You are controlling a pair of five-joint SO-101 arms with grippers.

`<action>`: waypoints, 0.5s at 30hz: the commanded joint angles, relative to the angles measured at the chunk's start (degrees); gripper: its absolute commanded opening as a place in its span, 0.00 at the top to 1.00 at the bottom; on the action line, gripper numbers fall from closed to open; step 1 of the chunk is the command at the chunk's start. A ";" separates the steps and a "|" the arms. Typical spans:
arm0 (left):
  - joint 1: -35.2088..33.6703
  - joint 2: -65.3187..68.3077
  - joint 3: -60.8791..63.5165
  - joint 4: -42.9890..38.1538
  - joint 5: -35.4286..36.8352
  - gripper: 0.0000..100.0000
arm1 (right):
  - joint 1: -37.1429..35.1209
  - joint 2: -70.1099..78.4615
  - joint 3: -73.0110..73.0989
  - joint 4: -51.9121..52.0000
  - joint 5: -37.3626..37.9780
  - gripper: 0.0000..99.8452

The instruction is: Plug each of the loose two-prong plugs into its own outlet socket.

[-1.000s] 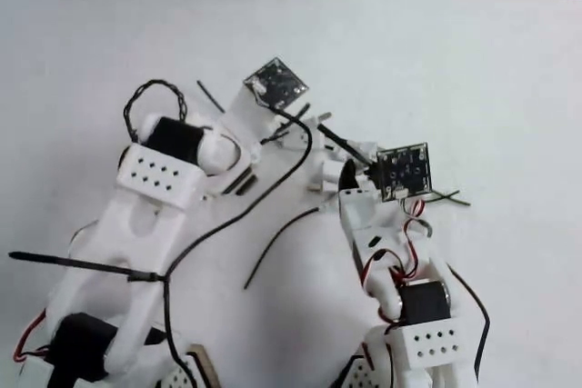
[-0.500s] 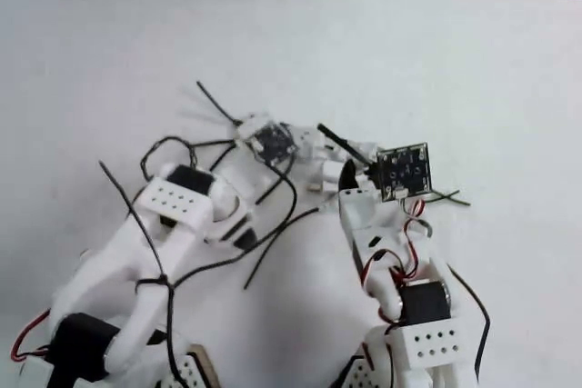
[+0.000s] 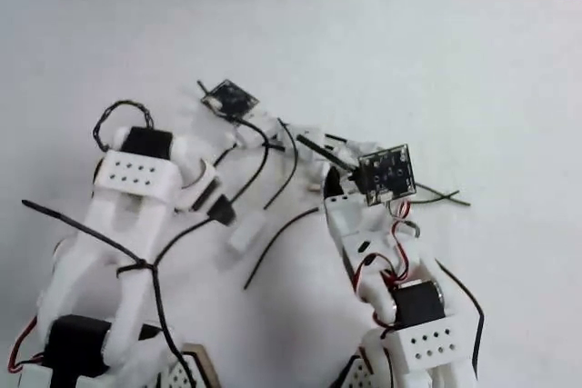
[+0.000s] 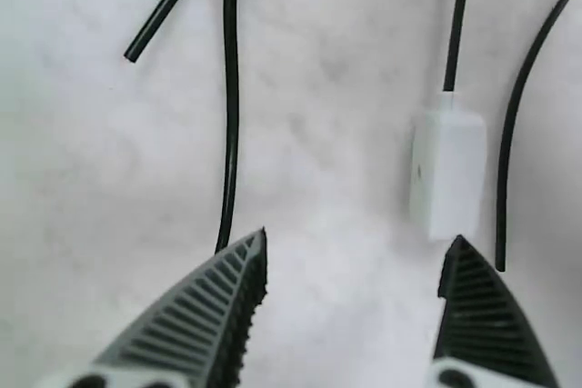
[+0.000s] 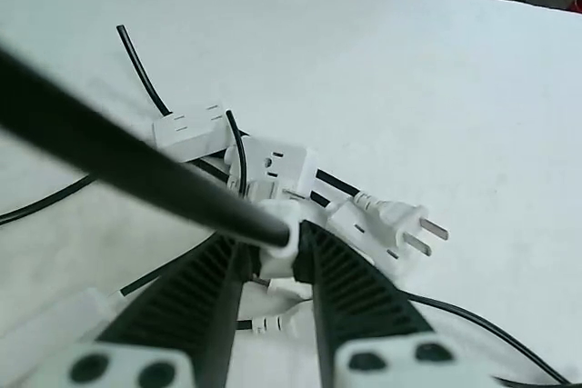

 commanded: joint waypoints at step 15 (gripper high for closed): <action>2.59 -0.13 18.73 -20.22 -4.40 0.70 | -0.84 -0.13 0.09 0.13 0.00 0.98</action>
